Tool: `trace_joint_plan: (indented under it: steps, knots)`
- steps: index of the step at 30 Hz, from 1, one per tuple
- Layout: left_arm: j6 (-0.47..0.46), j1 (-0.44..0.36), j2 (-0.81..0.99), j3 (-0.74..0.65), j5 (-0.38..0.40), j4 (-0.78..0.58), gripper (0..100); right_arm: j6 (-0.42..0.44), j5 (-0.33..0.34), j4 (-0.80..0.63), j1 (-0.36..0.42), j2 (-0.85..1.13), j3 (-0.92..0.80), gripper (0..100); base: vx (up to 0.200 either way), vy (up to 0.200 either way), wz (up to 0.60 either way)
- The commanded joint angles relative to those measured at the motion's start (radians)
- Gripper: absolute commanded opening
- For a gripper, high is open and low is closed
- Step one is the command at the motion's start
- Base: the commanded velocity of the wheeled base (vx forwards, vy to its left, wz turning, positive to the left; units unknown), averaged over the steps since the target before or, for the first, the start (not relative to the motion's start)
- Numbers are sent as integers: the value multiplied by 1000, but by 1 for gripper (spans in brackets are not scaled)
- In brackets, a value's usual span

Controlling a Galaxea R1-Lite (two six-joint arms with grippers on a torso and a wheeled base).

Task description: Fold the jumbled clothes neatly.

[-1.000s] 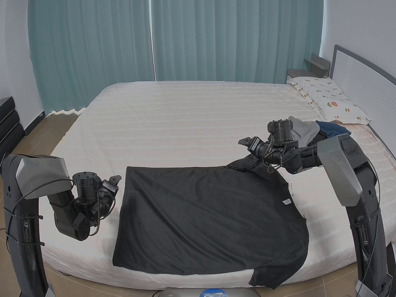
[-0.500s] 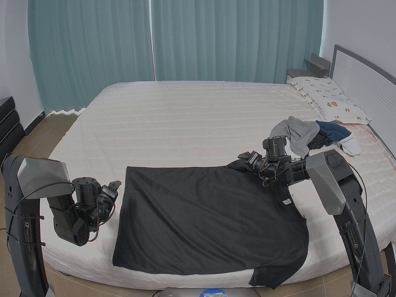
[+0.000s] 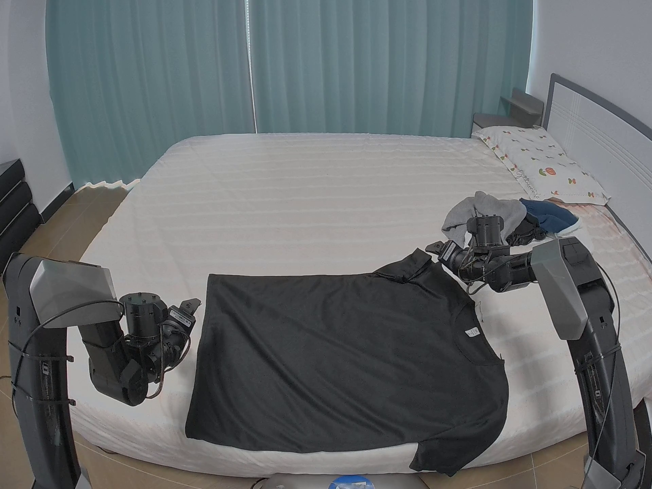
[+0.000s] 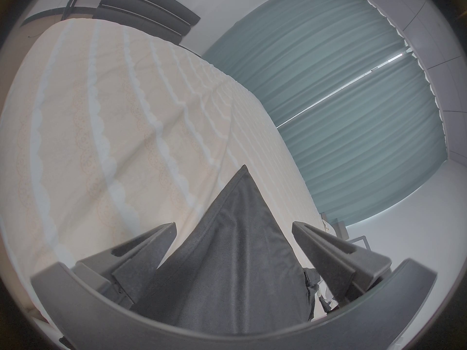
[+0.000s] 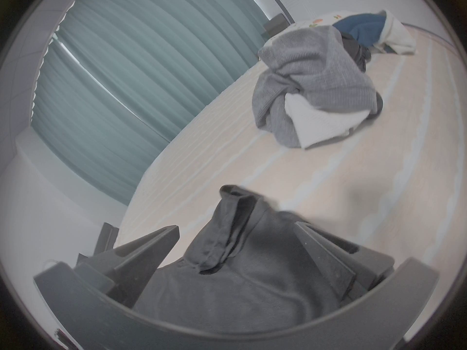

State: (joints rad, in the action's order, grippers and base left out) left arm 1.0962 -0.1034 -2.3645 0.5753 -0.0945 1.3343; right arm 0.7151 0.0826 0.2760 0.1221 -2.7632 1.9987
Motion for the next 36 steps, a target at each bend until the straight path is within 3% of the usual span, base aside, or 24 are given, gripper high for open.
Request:
trace_joint_plan:
  steps: [1, 7, 36]
  knots:
    - [-1, -4, -9, 1, -2, 0, 100, -42, 2, 3, -29, -12, -18, 100, 0, 0, 0]
    - [-1, -4, -9, 1, -4, 0, 100, -89, -4, 11, -29, -55, -14, 100, 0, 0, 0]
    - [-16, -12, -16, 1, -8, 2, 100, -95, -7, 14, -61, -102, -17, 100, 0, 0, 0]
